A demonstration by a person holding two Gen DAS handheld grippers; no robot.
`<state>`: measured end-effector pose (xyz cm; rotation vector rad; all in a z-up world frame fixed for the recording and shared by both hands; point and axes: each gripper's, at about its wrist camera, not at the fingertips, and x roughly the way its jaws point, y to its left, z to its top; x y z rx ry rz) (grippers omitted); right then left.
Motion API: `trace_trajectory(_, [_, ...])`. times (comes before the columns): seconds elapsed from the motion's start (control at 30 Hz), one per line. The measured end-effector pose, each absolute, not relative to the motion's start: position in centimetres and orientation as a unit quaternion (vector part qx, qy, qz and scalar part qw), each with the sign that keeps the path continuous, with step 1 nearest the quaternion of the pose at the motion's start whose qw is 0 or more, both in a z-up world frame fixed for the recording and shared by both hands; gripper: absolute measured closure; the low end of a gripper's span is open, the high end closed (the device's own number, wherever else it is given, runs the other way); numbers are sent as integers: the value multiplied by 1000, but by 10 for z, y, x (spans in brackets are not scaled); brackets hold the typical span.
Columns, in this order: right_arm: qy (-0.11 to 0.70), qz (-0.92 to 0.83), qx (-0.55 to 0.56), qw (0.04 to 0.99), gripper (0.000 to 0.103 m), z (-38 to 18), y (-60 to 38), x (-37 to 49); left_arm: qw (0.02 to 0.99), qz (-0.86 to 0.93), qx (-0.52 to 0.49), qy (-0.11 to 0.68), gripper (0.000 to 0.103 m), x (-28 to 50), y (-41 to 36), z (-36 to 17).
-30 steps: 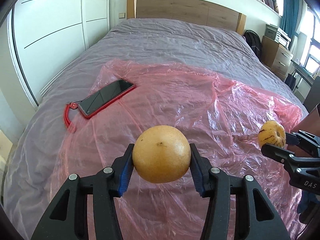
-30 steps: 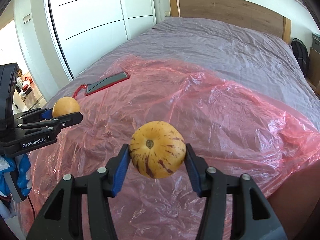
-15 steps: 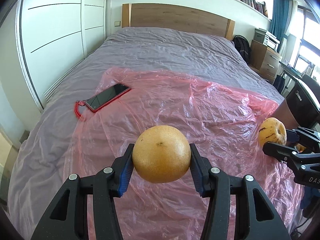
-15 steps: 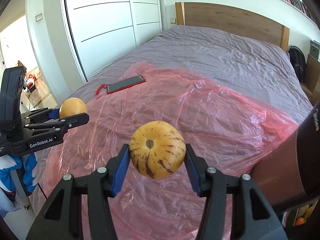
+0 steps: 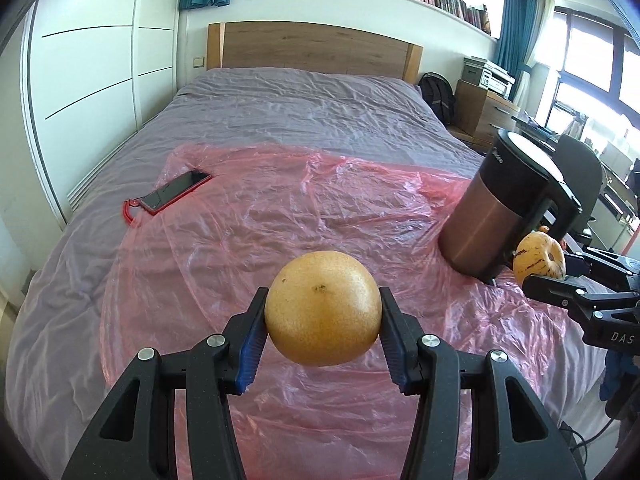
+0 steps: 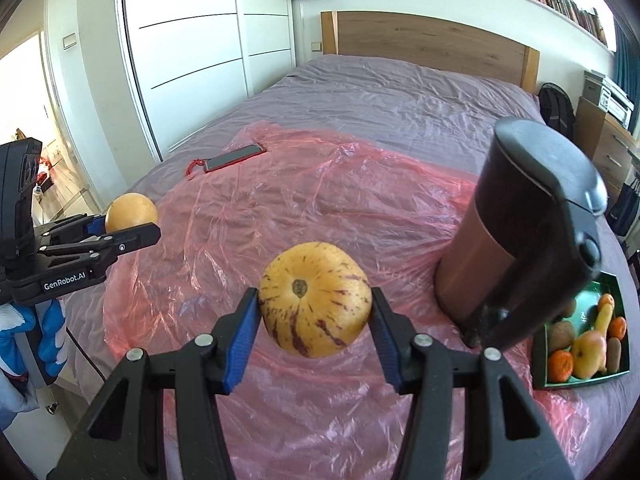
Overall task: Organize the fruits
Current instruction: 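Lift and carry the grapefruit with left gripper while right gripper carries the gourd to the tray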
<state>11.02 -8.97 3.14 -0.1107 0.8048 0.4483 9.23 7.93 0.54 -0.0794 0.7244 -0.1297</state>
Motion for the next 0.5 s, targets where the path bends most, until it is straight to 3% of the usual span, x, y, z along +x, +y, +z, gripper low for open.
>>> trace_trajectory(0.5, [365, 147, -17, 919, 29, 48, -186, 43, 927, -138, 9, 347, 57, 28, -36, 30])
